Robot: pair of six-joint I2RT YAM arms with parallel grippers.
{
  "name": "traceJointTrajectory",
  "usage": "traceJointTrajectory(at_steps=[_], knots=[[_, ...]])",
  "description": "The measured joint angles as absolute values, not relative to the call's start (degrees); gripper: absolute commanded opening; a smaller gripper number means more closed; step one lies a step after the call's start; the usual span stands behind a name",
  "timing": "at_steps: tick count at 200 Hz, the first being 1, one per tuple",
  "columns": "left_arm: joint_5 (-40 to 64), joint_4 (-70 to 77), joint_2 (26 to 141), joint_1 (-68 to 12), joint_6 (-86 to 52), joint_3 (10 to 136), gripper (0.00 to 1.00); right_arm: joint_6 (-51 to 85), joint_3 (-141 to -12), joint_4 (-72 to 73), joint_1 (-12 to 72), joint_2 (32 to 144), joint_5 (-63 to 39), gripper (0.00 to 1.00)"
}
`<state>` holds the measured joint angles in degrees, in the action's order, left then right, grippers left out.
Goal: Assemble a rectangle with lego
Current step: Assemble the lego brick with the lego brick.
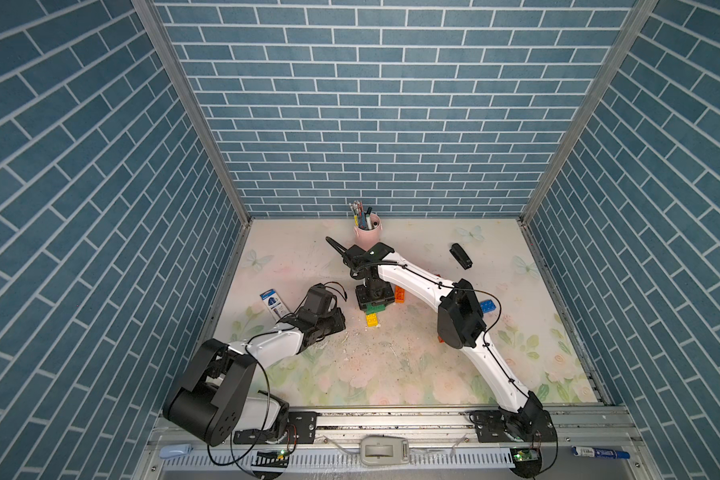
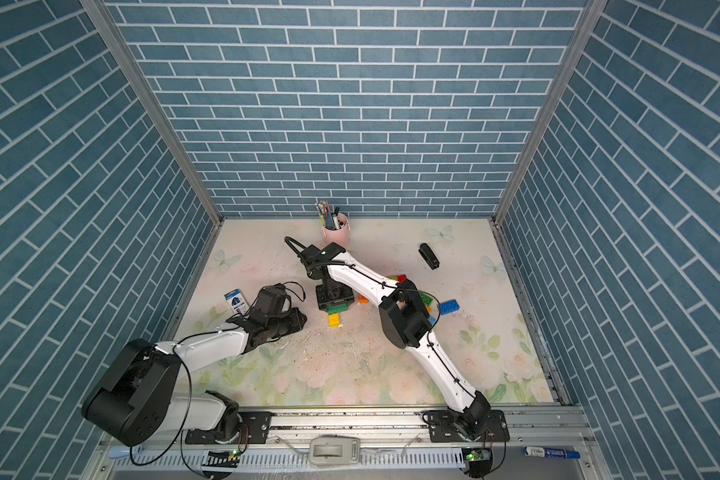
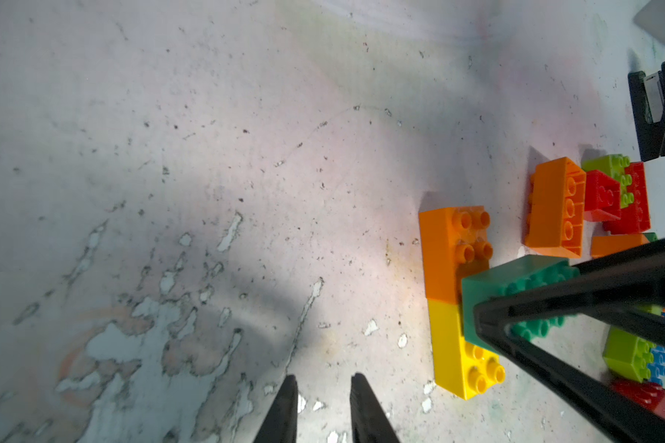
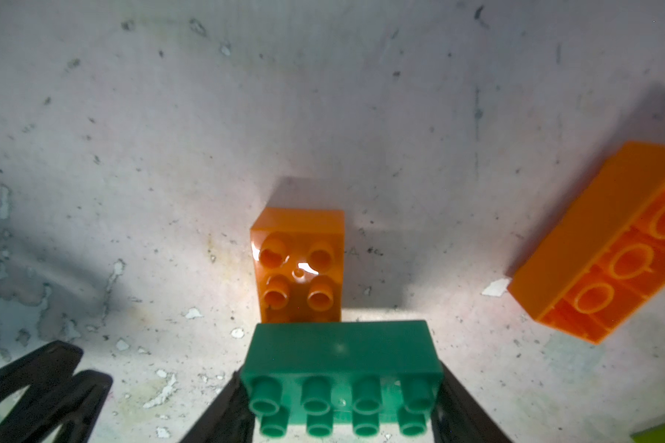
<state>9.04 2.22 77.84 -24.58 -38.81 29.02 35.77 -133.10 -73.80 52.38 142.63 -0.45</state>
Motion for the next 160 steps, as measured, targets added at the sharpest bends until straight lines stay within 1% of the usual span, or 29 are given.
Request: traceJointTrajectory(at_steps=[132,160], knots=[[8.1,0.95,76.53,-24.58,-38.33,29.02,0.27,35.77,-134.39,-75.07,52.45,144.62,-0.27,0.0],[7.73,0.3,75.75,-24.58,-37.95,29.06,0.28,35.77,-134.58,-75.24,52.42,144.73,-0.32,0.0]])
